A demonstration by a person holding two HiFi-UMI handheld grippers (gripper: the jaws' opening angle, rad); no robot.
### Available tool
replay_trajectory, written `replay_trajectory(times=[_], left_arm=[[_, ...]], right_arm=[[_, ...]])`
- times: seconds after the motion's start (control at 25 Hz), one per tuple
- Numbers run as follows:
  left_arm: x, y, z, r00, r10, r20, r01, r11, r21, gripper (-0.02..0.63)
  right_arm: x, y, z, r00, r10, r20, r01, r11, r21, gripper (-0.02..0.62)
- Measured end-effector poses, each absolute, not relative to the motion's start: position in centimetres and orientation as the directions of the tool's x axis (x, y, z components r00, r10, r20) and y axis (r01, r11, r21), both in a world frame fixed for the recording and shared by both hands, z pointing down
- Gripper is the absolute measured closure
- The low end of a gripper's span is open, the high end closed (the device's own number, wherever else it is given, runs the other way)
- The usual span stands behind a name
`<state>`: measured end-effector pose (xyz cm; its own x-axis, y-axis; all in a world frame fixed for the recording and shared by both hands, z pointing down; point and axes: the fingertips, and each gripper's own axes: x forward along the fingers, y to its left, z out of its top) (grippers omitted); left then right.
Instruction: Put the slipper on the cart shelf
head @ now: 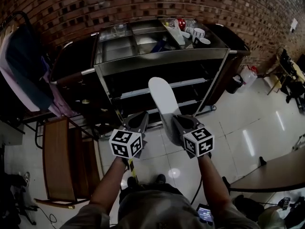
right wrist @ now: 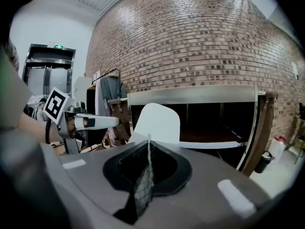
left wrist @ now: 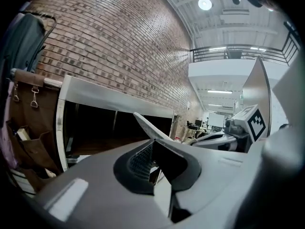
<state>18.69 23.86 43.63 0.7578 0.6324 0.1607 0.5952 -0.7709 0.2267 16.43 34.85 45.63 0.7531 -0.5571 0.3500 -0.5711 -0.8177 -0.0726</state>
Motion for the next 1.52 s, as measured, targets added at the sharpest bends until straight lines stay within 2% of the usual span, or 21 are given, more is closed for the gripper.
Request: replay_trajectory(times=[0.48,1.04,1.52], left_arm=[[23.8,29.0,44.6,0.74,0.65,0.172,0.613,-0.758,0.224,0.6],[37.1,30.1,47.5,0.711,0.678,0.185,0.631,-0.732,0.257,0.6],[41.7,30.0,49.9,0.788,0.569,0.235,0.506,-0.816,0.277,0.6]], right_arm=[[21.6,39.6,47.6,0.759,-0.531,0.376,-0.54,-0.837,-0.094,0.586],[35.3,40.8,49.9,0.748,-0.474,0.465,-0.501,-0.862,-0.074,0.585],[41.8,41.3,50.7,0.693,-0.559,0.455,-0.591,-0.802,-0.085,0.584]])
